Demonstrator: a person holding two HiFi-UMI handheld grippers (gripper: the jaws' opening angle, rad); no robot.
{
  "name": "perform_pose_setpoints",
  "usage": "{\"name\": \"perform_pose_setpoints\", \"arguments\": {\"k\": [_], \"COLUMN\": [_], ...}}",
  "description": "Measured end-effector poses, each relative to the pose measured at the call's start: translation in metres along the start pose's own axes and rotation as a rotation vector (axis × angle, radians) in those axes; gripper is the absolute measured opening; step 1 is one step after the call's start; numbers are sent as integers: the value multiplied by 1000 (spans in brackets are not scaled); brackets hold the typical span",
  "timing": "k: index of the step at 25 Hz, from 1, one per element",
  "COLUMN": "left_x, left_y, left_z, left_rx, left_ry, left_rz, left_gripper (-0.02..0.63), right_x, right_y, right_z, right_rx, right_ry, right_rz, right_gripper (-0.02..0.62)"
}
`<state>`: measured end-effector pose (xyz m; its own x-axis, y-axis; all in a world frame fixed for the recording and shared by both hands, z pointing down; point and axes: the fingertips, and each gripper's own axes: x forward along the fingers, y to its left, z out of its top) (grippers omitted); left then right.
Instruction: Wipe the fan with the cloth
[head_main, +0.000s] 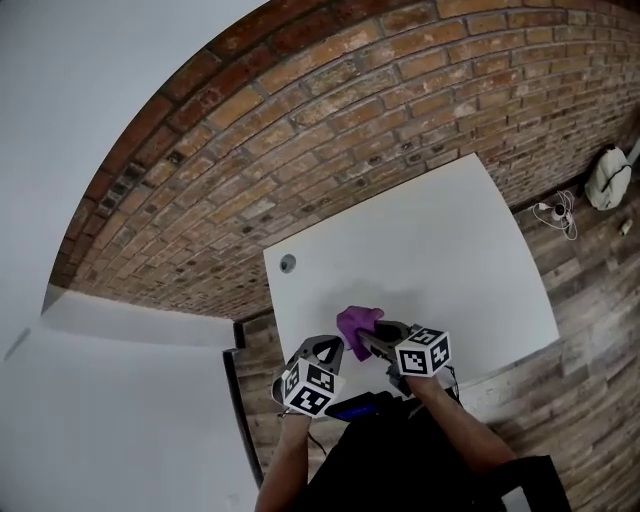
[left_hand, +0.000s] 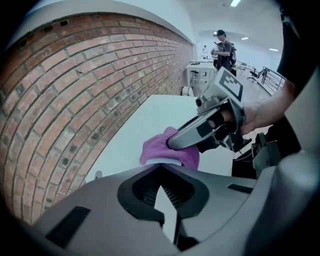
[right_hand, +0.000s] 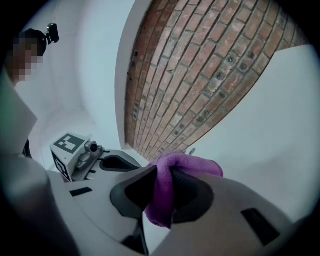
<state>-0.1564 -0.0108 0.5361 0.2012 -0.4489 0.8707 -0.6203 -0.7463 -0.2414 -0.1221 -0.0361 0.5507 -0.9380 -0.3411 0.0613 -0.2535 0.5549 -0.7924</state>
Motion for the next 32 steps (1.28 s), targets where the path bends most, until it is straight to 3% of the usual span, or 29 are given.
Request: {"name": "perform_pose_setpoints", "arguments": {"k": [5, 8, 10, 12, 14, 18, 23, 27, 30, 32], "left_x": [0, 0, 0, 0, 0, 0, -1, 0, 0, 0], "left_y": [-1, -2, -1, -2, -2, -3, -2, -3, -3, -5], "left_z": [-1, -1, 0, 0, 0, -1, -1, -1, -1, -2], "left_rx": [28, 31, 35, 41, 45, 46, 50, 50, 53, 53], "left_ry": [20, 25, 29, 34, 37, 41, 47, 46, 50, 51], "left_rz": [0, -7, -4, 1, 5, 8, 14, 13, 15, 15], "left_gripper": [3, 3, 3, 3, 3, 3, 3, 3, 3, 3], "right_x": [-2, -16, -24, -31, -29, -5, 2, 8, 4, -7], "right_y": [-55, -58, -36, -5, 15, 6, -34, -46, -71, -84], "right_z": [-50, -34, -2, 31, 43, 5, -27, -41, -58, -62], "right_rx": [61, 145, 212, 298, 307, 188, 253, 199, 146, 171], "right_ry": [168, 70, -65, -208, -242, -90, -83, -27, 96, 117], "right_rz": [-125, -132, -14, 170, 263, 116, -7, -33, -165, -235], "right_gripper": [63, 63, 63, 63, 63, 63, 63, 63, 63, 63]}}
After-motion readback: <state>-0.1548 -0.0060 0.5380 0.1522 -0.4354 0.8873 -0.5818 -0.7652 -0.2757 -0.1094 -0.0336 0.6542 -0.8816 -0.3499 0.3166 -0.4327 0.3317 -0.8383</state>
